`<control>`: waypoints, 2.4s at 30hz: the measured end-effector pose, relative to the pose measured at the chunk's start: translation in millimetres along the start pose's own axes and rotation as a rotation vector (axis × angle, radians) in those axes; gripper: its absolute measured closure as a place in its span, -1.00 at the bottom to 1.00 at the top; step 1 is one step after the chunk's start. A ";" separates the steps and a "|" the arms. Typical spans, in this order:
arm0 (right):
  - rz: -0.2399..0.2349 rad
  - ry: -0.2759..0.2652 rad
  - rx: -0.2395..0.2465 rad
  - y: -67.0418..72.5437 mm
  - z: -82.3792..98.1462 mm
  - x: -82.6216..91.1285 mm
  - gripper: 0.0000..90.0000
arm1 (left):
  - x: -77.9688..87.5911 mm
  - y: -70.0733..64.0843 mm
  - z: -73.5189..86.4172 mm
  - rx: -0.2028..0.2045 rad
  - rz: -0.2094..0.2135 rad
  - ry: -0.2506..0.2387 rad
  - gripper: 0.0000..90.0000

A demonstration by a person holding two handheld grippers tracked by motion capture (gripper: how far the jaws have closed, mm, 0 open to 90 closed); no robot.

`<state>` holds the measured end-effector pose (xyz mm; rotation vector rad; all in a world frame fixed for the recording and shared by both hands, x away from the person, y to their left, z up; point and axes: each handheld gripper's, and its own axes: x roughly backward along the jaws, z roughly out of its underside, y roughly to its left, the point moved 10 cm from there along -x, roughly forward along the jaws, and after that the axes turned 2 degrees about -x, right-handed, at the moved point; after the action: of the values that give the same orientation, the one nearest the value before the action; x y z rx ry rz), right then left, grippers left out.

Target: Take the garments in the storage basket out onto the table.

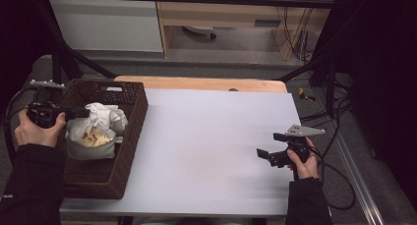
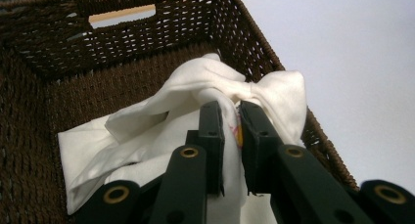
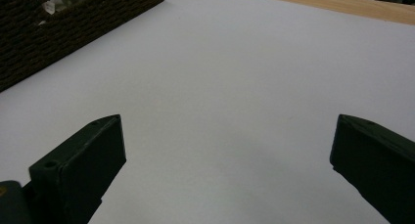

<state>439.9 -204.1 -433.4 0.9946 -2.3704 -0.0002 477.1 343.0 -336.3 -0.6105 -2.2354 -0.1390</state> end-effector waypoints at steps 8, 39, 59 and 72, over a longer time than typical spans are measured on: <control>-0.001 0.000 0.000 0.2 -0.1 0.2 -0.99 | 8.8 -1.8 -5.5 -0.013 0.002 -0.002 0.77; 0.000 0.002 0.000 0.1 0.1 -0.1 -0.99 | 45.3 -8.5 -27.3 -0.052 0.006 -0.019 0.77; -0.002 0.001 -0.001 0.6 -0.2 0.4 -0.99 | 63.2 -24.4 -47.0 -0.090 0.042 -0.046 0.77; -0.003 0.000 -0.001 0.8 -0.4 0.5 -0.99 | 68.4 -42.6 -64.3 -0.130 0.058 -0.057 0.77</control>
<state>439.3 -203.8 -432.7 0.9970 -2.3688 -0.0024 462.0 313.2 -238.8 -0.7571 -2.2734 -0.2414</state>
